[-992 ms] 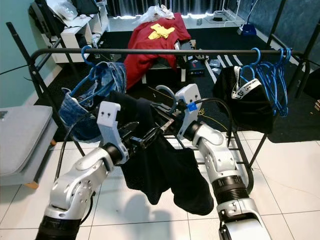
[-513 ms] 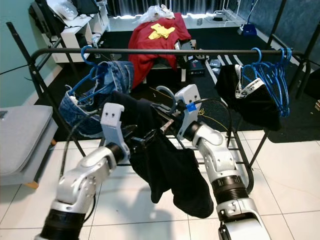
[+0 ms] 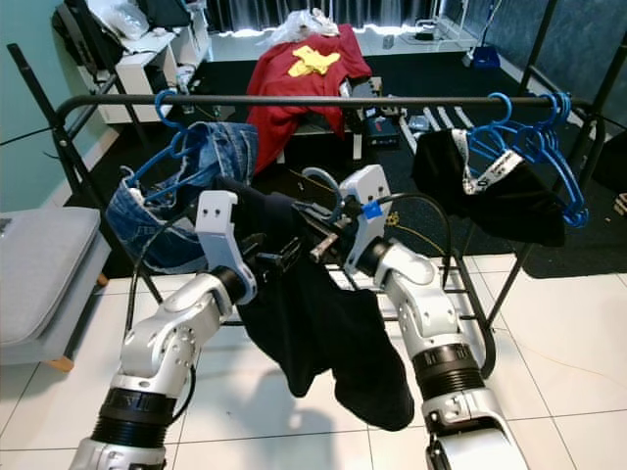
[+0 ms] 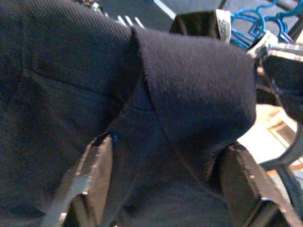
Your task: Hang hanger
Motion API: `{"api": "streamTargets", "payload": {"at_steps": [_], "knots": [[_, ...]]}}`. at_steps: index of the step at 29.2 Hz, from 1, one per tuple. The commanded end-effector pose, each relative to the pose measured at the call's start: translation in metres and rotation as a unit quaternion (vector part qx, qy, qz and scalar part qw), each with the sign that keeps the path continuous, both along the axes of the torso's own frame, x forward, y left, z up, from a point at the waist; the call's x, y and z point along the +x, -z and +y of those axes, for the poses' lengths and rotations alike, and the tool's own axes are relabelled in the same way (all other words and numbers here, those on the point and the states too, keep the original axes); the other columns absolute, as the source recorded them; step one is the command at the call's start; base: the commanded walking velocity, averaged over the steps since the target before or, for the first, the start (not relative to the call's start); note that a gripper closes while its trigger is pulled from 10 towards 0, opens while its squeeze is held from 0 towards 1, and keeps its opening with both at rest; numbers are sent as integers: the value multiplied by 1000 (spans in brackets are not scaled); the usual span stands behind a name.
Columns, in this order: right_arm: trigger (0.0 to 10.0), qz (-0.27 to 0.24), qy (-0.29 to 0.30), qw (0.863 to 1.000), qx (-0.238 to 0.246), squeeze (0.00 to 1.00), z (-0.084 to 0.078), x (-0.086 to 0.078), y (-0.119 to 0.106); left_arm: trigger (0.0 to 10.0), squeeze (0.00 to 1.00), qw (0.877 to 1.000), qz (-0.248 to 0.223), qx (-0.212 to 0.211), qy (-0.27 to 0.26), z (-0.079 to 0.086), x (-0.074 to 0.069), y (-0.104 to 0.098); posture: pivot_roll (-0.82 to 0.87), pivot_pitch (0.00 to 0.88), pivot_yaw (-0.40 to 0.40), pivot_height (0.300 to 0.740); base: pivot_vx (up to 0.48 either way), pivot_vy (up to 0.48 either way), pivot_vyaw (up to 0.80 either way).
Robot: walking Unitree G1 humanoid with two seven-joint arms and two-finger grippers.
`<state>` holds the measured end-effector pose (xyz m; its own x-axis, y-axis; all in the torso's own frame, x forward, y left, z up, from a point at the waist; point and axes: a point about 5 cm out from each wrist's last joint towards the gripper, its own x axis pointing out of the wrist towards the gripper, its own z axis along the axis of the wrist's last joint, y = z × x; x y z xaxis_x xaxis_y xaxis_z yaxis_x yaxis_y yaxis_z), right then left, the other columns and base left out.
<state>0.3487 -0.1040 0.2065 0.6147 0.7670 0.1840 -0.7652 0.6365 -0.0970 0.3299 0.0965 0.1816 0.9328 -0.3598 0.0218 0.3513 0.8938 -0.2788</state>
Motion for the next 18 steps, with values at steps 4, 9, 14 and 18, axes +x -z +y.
{"api": "streamTargets", "payload": {"at_steps": [4,9,14,18], "knots": [[10000,-11,-14,1000,-9,0,6,-4,-1,0,0,999,-5,-2,-32,9,5,0,42,75,38,740,0,0,0],[10000,-9,-16,1000,-17,0,6,-4,1,0,0,999,-13,14,-37,14,9,0,42,74,40,740,0,0,0],[10000,-7,-16,1000,-20,0,5,-5,3,0,0,999,-15,15,-38,16,9,-1,42,71,40,740,0,0,0],[10000,-4,-16,999,-28,0,5,-6,6,0,0,999,-21,15,-42,19,11,-4,42,71,38,740,0,0,0]]}}
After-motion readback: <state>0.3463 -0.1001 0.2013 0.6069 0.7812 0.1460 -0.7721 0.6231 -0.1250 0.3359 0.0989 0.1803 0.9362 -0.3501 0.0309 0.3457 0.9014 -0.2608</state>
